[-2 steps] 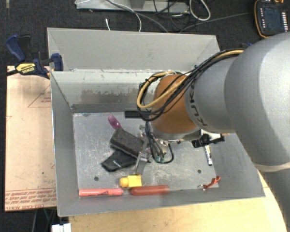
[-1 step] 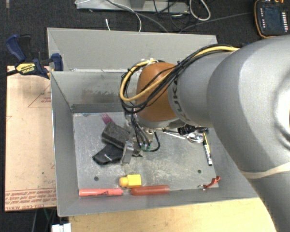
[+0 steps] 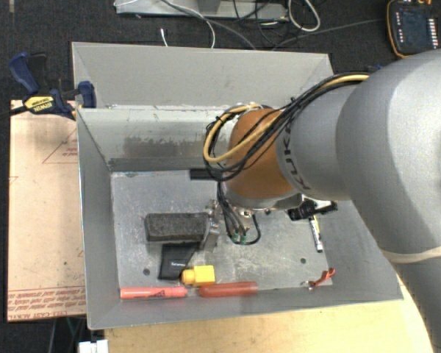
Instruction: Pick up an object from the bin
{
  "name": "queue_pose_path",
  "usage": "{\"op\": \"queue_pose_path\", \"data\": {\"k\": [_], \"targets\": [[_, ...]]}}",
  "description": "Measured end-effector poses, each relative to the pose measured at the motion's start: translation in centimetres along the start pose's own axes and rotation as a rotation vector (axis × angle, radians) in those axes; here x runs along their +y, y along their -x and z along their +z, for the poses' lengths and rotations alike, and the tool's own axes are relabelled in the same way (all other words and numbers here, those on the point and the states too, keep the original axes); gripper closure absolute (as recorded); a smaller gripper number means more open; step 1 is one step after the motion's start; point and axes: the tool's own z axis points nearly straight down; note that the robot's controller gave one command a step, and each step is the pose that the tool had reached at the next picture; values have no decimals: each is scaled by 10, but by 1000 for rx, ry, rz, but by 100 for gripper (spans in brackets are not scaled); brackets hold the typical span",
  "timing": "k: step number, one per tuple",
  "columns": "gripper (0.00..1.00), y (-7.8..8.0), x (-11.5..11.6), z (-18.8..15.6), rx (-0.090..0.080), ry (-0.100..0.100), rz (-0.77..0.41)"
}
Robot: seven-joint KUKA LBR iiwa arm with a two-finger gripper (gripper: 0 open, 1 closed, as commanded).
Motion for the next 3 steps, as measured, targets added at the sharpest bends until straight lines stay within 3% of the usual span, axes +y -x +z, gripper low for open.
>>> {"op": "queue_pose_path", "data": {"k": [3], "targets": [[100, -1, 0, -15, 3, -1, -1]]}}
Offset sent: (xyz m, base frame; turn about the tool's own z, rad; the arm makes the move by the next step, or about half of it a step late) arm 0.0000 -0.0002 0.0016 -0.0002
